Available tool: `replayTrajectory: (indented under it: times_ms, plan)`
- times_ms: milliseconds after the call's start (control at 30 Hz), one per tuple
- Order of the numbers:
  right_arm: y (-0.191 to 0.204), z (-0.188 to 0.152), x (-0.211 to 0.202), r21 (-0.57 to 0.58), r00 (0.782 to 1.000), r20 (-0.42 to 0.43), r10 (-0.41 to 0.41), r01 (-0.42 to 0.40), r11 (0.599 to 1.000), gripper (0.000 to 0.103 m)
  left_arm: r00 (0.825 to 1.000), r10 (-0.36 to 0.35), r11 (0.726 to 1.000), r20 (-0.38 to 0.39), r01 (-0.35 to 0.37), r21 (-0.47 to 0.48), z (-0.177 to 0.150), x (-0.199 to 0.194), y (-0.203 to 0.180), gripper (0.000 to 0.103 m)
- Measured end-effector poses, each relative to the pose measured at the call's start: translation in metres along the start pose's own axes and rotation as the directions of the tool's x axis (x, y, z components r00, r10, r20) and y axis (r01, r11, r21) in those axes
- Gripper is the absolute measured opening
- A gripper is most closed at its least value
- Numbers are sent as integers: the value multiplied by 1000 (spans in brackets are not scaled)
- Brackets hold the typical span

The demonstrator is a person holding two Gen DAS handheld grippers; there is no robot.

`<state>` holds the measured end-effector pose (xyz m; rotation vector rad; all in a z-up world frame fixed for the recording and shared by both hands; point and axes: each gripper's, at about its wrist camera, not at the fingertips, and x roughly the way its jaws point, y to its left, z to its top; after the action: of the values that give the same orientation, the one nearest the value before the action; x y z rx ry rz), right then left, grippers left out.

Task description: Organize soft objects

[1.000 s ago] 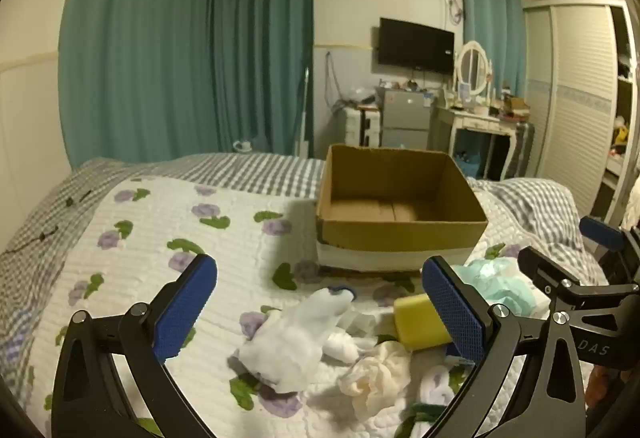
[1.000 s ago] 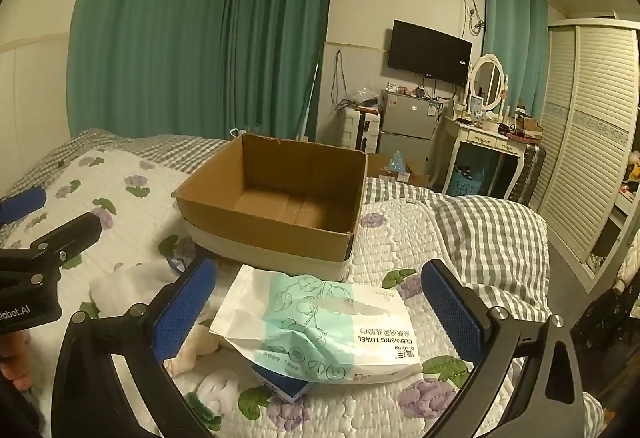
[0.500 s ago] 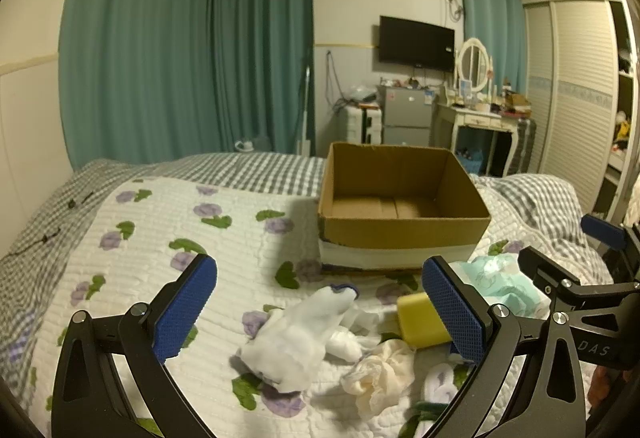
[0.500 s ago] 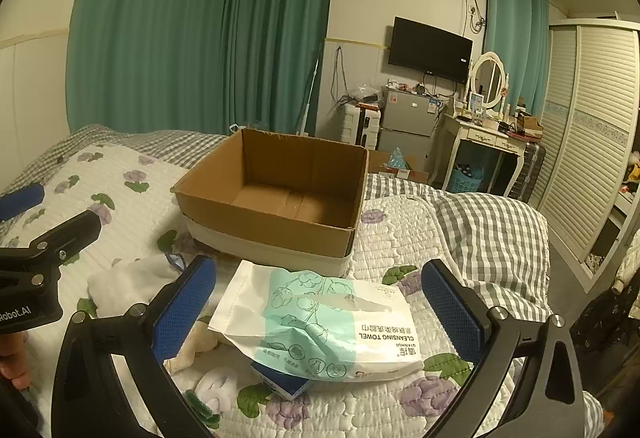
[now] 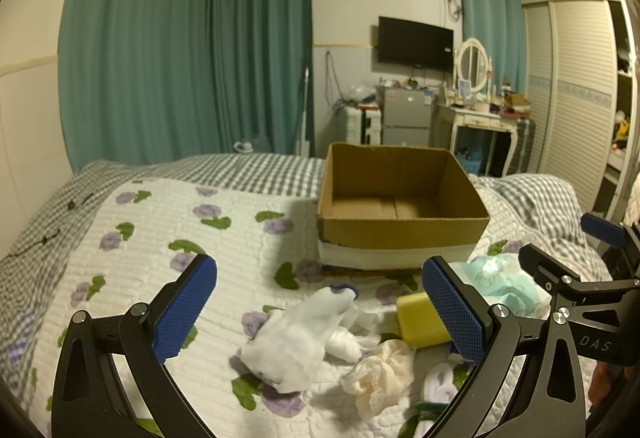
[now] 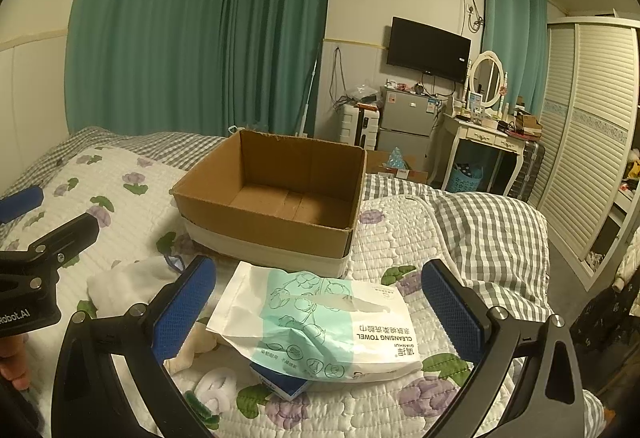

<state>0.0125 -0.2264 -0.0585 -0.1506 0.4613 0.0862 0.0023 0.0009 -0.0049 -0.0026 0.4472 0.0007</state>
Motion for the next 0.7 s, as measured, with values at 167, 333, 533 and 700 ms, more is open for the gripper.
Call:
replayTrajectory:
  times_ms: [167, 333, 533, 700]
  plan:
    - [-1, 0, 0, 2, 1000, 0, 2, -2, 1000, 103, 1000, -2, 1000, 1, 2, 0, 0, 0, 0, 103]
    - [-1, 0, -1, 2, 1000, 0, 2, -2, 1000, 103, 1000, -5, 1000, -2, 5, 9, 0, 0, -1, 103]
    - [-1, 0, -1, 2, 1000, -1, 2, -2, 1000, 103, 1000, -4, 1000, -2, 4, 8, 0, 0, -2, 103]
    - [-1, 0, 0, 3, 1000, -4, 3, -3, 1000, 103, 1000, -8, 1000, -1, 8, 13, 0, 0, -2, 103]
